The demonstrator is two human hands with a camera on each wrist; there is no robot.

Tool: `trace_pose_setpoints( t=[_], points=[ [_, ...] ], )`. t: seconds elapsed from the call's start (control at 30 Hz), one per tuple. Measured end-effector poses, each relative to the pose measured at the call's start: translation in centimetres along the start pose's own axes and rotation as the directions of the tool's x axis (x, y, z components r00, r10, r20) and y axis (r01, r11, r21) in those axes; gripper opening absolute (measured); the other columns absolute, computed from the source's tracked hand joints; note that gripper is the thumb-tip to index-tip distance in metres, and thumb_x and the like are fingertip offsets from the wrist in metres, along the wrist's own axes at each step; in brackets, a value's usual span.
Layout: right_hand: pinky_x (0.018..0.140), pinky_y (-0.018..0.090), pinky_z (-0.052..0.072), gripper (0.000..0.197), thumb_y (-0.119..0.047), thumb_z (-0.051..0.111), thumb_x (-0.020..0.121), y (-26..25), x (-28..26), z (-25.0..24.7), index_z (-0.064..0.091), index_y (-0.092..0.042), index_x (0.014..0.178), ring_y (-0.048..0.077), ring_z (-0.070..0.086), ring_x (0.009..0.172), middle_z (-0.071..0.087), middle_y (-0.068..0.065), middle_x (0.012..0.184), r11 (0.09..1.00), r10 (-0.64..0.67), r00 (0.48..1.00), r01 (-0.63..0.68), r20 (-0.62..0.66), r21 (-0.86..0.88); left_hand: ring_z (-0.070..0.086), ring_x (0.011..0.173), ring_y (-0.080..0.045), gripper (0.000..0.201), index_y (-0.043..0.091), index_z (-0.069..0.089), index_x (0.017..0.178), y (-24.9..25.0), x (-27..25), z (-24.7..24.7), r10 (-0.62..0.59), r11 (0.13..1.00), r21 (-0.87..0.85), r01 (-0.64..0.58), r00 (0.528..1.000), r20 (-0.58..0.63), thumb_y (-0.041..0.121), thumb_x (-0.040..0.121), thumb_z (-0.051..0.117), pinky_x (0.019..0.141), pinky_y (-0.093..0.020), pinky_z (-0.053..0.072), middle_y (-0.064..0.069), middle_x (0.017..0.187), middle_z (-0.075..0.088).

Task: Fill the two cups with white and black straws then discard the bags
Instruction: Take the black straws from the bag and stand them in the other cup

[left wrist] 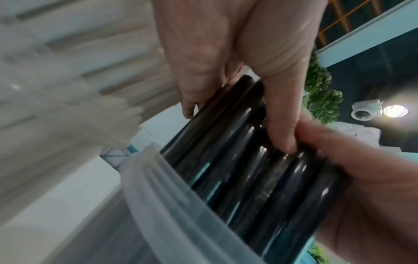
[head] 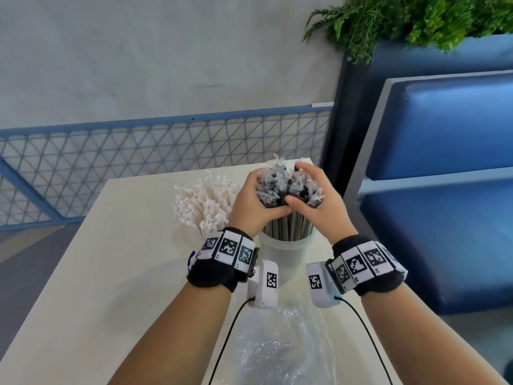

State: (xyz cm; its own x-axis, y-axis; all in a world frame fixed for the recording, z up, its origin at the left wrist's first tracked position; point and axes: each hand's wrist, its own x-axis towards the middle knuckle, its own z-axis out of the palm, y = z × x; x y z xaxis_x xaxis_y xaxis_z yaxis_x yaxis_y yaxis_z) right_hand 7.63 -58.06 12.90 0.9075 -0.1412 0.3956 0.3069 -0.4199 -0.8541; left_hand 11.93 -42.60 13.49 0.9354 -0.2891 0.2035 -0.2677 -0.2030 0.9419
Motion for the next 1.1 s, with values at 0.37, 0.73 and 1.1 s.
trace_pose_setpoints(
  t=[0.37, 0.73, 1.1],
  points=[
    [0.104, 0.046, 0.035, 0.042, -0.036, 0.057, 0.084, -0.1, -5.5, 2.5, 0.051, -0.02, 0.122, -0.001, 0.038, 0.122, 0.048, -0.005, 0.126, 0.941, -0.283, 0.873, 0.174, -0.396, -0.29, 0.042, 0.119, 0.007, 0.063, 0.019, 0.043, 0.129, -2.0, -8.2, -1.6, 0.224, 0.943, 0.245, -0.224, 0.974, 0.028, 0.026, 0.075, 0.074, 0.101, -0.007, 0.031, 0.015, 0.13, 0.049],
    [0.094, 0.04, 0.043, 0.032, -0.026, 0.057, 0.082, 4.3, -11.0, 9.9, 0.058, -0.022, 0.114, 0.015, 0.054, 0.106, 0.059, -0.004, 0.114, 0.875, 0.058, 0.907, 0.155, 0.417, -0.458, 0.032, 0.135, -0.024, 0.081, 0.016, 0.022, 0.143, -10.9, -12.1, -4.1, -0.599, 0.279, 0.94, -0.194, 0.73, 0.328, 0.038, 0.079, 0.066, 0.116, -0.052, -0.002, -0.006, 0.144, 0.037],
    [0.097, 0.037, 0.042, 0.038, -0.032, 0.062, 0.083, 2.6, -15.1, 13.1, 0.053, -0.015, 0.114, 0.022, 0.058, 0.106, 0.061, 0.004, 0.115, 0.762, 0.429, 0.607, 0.154, 0.668, -0.629, 0.042, 0.115, -0.022, 0.022, 0.022, 0.064, 0.097, -11.0, -15.1, -4.5, -0.331, 0.312, 0.929, -0.199, 0.894, 0.303, 0.034, 0.092, 0.046, 0.112, -0.052, -0.01, 0.0, 0.113, 0.052]
  ],
)
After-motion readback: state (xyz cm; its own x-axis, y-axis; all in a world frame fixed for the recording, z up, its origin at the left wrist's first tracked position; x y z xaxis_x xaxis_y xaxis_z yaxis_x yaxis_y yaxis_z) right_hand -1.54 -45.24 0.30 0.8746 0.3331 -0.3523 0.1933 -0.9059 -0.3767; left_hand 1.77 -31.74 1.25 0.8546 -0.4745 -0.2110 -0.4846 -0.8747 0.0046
